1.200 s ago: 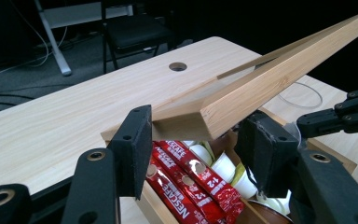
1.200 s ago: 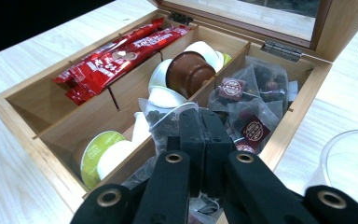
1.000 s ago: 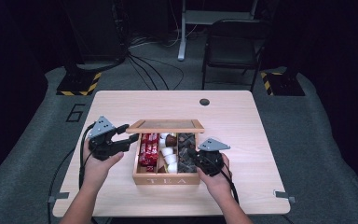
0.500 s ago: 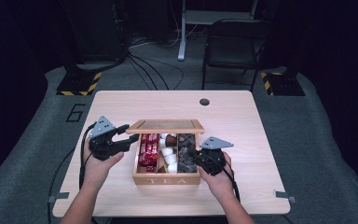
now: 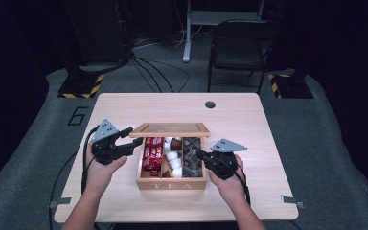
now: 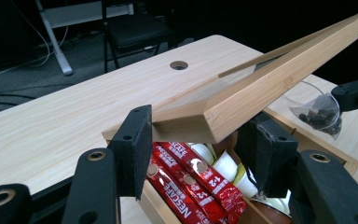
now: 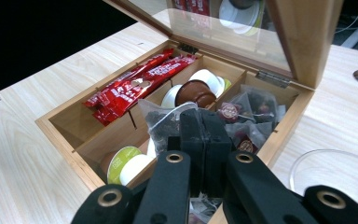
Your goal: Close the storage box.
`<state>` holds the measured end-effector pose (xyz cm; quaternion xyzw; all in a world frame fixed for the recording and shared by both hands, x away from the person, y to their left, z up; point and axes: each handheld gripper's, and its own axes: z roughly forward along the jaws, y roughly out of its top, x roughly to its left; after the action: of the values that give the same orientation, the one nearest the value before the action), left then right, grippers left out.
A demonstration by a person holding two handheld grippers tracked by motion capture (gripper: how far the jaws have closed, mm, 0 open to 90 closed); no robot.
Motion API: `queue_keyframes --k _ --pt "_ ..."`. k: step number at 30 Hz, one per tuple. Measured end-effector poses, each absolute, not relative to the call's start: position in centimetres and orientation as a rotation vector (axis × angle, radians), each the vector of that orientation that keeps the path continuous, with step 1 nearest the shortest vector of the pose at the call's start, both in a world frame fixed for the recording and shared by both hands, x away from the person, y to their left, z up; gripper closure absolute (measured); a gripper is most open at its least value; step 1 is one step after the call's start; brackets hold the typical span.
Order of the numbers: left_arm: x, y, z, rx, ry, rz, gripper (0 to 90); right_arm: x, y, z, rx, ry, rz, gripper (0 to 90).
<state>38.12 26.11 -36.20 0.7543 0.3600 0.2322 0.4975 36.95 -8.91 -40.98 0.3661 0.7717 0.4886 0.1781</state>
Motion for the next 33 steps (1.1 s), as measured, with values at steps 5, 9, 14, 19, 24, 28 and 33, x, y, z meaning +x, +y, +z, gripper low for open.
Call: queue_keyframes --k 5,9,14,19,24,28,33 --pt "38.1 26.1 -36.2 1.825 0.873 0.562 46.1 36.9 -9.4 -40.7 1.042 2.176 1.377 89.7" --pt "38.1 26.1 -36.2 1.825 0.873 0.562 46.2 36.9 -9.9 -40.3 1.045 2.167 1.373 89.7" --pt "38.1 26.1 -36.2 1.822 0.873 0.561 46.1 37.0 -10.2 -39.7 1.042 2.162 1.367 89.7" --pt "38.1 26.1 -36.2 1.823 0.872 0.558 46.1 37.0 -10.6 -39.5 1.05 2.169 1.374 89.8" --pt "38.1 26.1 -36.3 1.823 0.874 0.558 46.1 37.2 -11.4 -39.4 1.078 2.159 1.378 89.7" --pt "38.0 26.1 -36.3 1.833 0.873 0.551 46.1 37.3 -12.0 -39.3 1.094 2.153 1.367 89.7" --pt "38.0 26.1 -36.3 1.827 0.878 0.554 46.1 37.9 -13.0 -39.4 1.117 2.142 1.311 89.7"
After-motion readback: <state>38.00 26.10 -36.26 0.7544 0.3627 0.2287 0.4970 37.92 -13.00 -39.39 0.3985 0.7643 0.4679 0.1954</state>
